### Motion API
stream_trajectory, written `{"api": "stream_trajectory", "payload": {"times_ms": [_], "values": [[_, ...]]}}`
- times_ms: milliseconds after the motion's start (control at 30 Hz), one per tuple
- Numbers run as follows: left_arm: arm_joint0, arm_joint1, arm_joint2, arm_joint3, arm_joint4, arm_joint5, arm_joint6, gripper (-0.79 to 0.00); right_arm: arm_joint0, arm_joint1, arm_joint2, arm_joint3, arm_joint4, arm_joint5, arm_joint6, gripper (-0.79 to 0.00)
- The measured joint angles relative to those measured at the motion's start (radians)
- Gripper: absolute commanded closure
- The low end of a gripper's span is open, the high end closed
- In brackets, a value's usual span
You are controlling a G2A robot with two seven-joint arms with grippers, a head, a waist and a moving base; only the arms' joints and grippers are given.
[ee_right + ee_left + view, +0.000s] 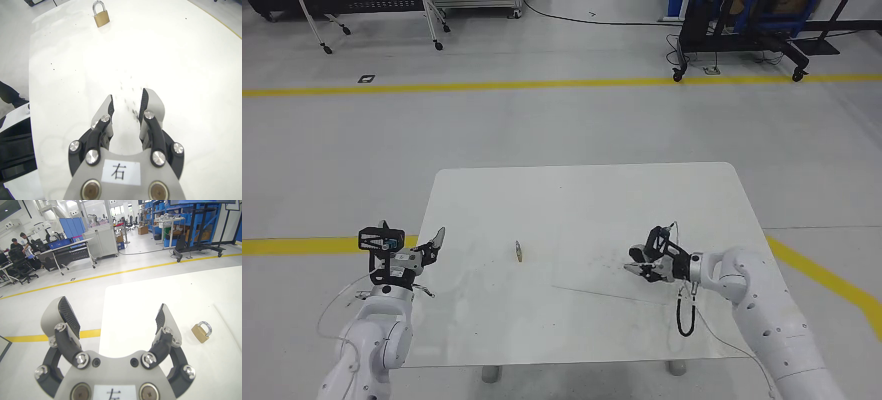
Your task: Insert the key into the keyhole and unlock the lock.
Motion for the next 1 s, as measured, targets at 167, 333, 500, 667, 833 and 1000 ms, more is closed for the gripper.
{"api": "stream_trajectory", "payload": {"times_ms": [167, 333, 500, 667, 833, 1000], "values": [[0.000, 0.000, 0.000, 0.000, 0.000, 0.000, 0.000, -0.785, 0.010, 0.012, -0.021, 0.013, -0.068, 0.000, -0.041, -0.206], [0.000, 0.000, 0.000, 0.000, 0.000, 0.000, 0.000, -0.785, 0.015, 0.021, -0.022, 0.031, -0.088, 0.000, -0.079, -0.212], [0.000, 0.000, 0.000, 0.000, 0.000, 0.000, 0.000, -0.785, 0.016, 0.028, -0.023, 0.037, -0.124, 0.002, -0.094, -0.126], [0.000, 0.000, 0.000, 0.000, 0.000, 0.000, 0.000, -0.785, 0.018, 0.031, -0.037, 0.038, -0.152, 0.021, -0.100, 0.000], [0.000, 0.000, 0.000, 0.000, 0.000, 0.000, 0.000, -0.785, 0.014, 0.035, -0.035, 0.029, -0.159, 0.032, -0.127, 0.000], [0.000, 0.000, 0.000, 0.000, 0.000, 0.000, 0.000, -0.785, -0.003, 0.042, -0.023, 0.013, -0.168, 0.036, -0.154, 0.000]]}}
